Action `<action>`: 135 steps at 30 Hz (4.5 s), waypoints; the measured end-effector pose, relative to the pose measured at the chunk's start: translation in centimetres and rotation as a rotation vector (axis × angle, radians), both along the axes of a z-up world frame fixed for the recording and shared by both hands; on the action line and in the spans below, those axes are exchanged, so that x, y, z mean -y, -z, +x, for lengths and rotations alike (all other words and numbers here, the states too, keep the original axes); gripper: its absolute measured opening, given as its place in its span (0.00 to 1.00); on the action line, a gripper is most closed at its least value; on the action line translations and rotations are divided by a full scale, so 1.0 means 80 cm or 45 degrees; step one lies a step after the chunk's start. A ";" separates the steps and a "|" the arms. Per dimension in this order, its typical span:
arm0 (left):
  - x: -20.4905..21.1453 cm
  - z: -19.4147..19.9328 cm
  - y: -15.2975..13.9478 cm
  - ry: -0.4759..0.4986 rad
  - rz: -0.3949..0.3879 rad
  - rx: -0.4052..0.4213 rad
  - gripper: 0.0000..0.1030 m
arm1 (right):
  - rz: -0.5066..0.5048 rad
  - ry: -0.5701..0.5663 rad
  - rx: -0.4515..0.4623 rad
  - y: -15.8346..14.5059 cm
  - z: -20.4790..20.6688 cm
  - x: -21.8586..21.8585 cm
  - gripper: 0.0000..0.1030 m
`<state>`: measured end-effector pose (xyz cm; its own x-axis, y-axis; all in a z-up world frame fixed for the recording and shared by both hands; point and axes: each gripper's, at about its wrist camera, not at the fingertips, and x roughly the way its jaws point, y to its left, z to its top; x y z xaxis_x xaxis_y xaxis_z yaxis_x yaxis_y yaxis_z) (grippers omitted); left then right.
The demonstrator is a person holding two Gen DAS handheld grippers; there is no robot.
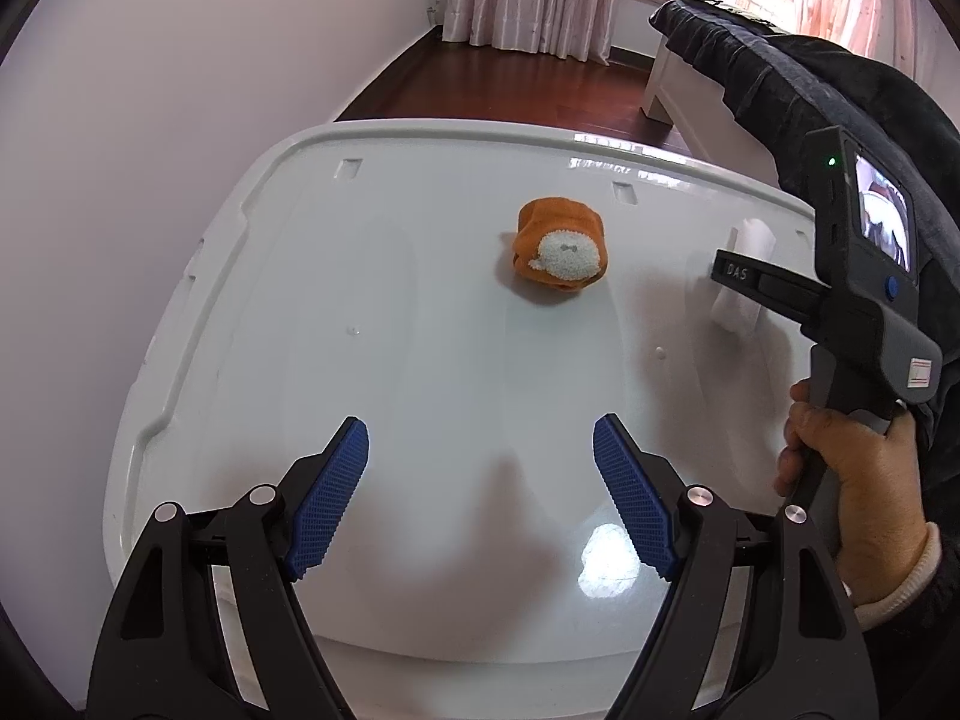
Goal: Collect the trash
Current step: 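Grasp the orange plush toy with the left tool while the right tool holds the tube, then carry the plush and foam tube over the bucket and release both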
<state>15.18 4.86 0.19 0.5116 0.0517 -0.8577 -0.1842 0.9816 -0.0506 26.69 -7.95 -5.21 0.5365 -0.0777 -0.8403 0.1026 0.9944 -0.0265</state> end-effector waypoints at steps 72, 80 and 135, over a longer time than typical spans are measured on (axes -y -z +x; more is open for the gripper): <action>0.033 0.135 0.054 0.055 0.075 0.102 0.35 | 0.157 -0.341 -0.005 -0.053 -0.087 0.048 0.25; 0.029 0.080 0.039 0.074 0.111 0.096 0.35 | 0.213 -0.352 0.026 -0.066 -0.105 0.054 0.25; 0.073 -0.277 0.107 0.307 -0.095 -0.473 0.53 | 0.242 -0.552 -0.344 0.010 -0.453 0.022 0.64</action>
